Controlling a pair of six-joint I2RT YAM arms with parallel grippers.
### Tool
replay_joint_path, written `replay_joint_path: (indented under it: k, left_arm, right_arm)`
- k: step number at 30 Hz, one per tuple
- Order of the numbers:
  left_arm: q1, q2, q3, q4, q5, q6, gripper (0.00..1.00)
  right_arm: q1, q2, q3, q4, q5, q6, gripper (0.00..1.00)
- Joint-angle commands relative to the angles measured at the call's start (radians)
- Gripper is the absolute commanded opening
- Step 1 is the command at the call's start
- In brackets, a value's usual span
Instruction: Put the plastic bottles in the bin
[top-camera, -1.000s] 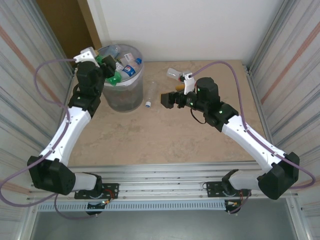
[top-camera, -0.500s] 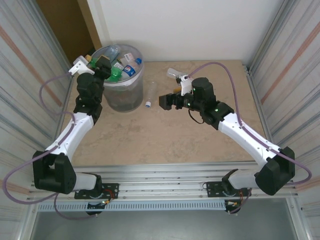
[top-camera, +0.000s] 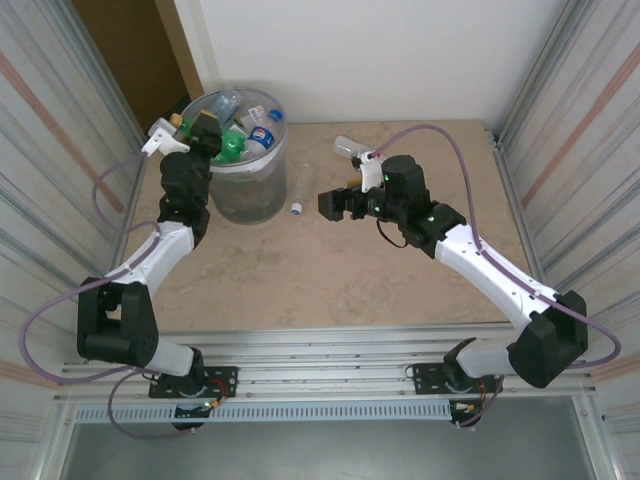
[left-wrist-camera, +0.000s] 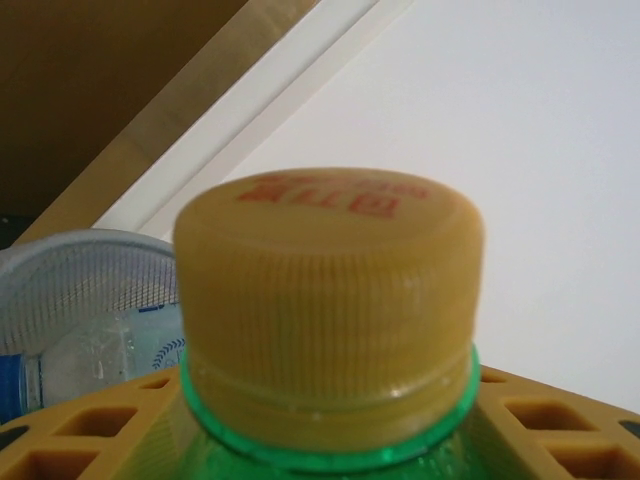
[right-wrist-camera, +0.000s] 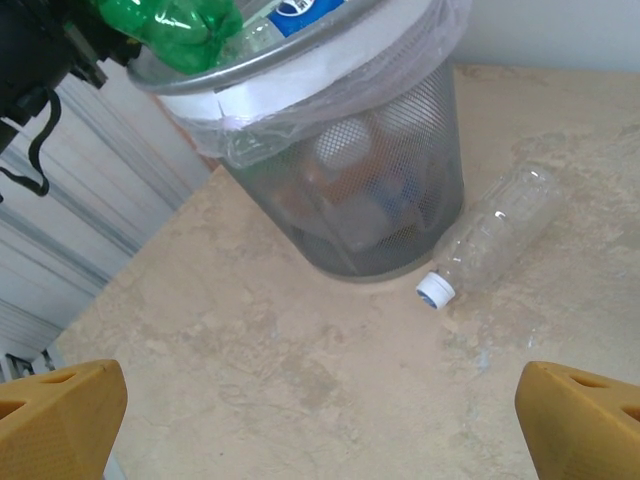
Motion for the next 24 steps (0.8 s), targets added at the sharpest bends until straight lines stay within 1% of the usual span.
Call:
replay_joint_path:
  k: [1, 2, 4, 8, 13, 17, 20, 24]
  left_arm:
    - [0.014, 0.011, 0.021, -0.033, -0.017, -0.034, 0.66]
    - [0.015, 0.010, 0.026, -0.052, -0.012, -0.035, 0.73]
    - [0.017, 0.004, 0.046, -0.104, -0.006, -0.031, 0.81]
    - [0.020, -0.010, 0.094, -0.228, 0.007, 0.001, 0.89]
    - [0.020, -0.031, 0.123, -0.345, -0.016, 0.004, 0.94]
    - [0.020, -0.018, 0.179, -0.418, -0.056, 0.054, 0.96]
    - [0.020, 0.014, 0.207, -0.397, -0.060, 0.088, 0.97]
    - [0.018, 0.076, 0.213, -0.272, -0.038, 0.129, 0.99]
  right_arm:
    - [-0.009, 0.005, 0.024, -0.010, -0.017, 0.003, 0.98]
    - [-0.010, 0.006, 0.025, -0.009, -0.018, 0.002, 0.98]
    - [-0.009, 0.010, 0.028, -0.009, -0.021, 0.003, 0.98]
    - [-0.009, 0.015, 0.029, -0.004, -0.027, 0.011, 0.98]
    - [-0.009, 0.022, 0.029, -0.002, -0.036, 0.021, 0.98]
    - [-0.010, 0.027, 0.032, 0.000, -0.042, 0.026, 0.98]
    - [-0.010, 0.042, 0.042, 0.002, -0.047, 0.029, 0.98]
    - [-0.009, 0.079, 0.078, -0.016, -0.052, 0.032, 0.98]
